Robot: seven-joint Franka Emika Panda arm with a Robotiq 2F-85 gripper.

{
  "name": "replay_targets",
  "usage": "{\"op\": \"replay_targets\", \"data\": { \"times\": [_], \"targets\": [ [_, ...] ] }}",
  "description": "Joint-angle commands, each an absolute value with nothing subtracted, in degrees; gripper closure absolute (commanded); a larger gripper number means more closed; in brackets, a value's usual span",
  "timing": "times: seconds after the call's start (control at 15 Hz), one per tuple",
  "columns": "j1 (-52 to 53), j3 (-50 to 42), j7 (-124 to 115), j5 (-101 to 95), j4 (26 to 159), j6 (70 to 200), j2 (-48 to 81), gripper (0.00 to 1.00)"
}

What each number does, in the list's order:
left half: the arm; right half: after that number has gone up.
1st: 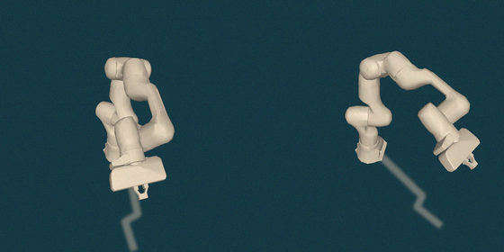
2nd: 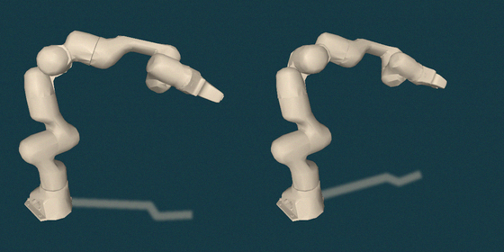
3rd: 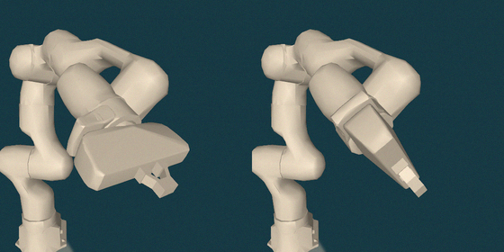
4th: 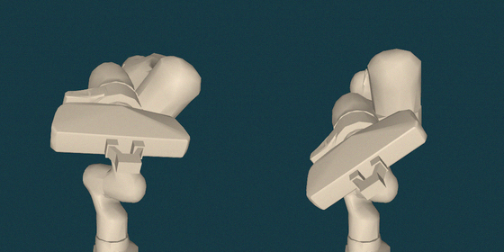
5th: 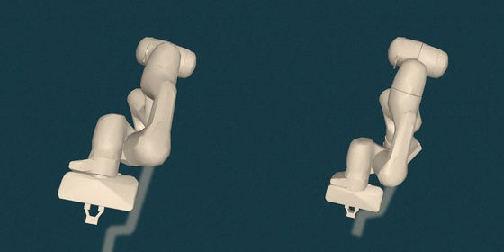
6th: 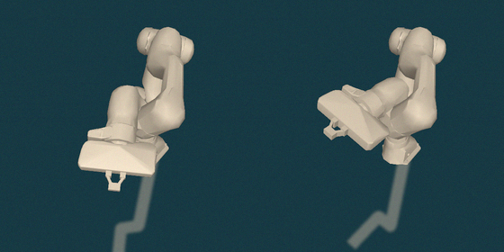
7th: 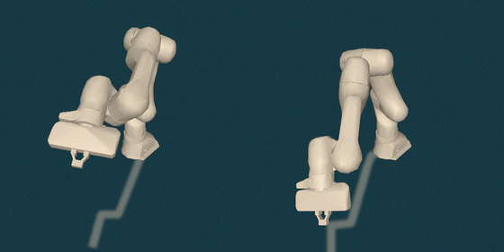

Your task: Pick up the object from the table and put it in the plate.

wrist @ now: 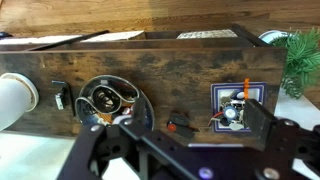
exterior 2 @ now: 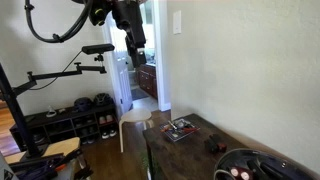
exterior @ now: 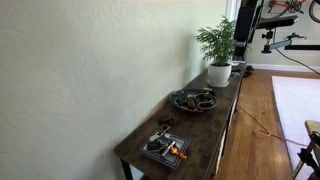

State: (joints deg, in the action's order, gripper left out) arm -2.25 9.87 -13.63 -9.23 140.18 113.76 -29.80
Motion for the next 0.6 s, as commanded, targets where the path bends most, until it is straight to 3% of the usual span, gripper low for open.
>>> {"op": "replay_targets", "data": {
  "times": [0.0,0.53],
  "targets": [
    [-1.2,9.0,-14.1,-9.7,140.0,113.5,-29.7,0.0],
    [-0.6,7.3,-12.2,-7.7,140.2,115.4,-28.5,0.0]
  ]
}}
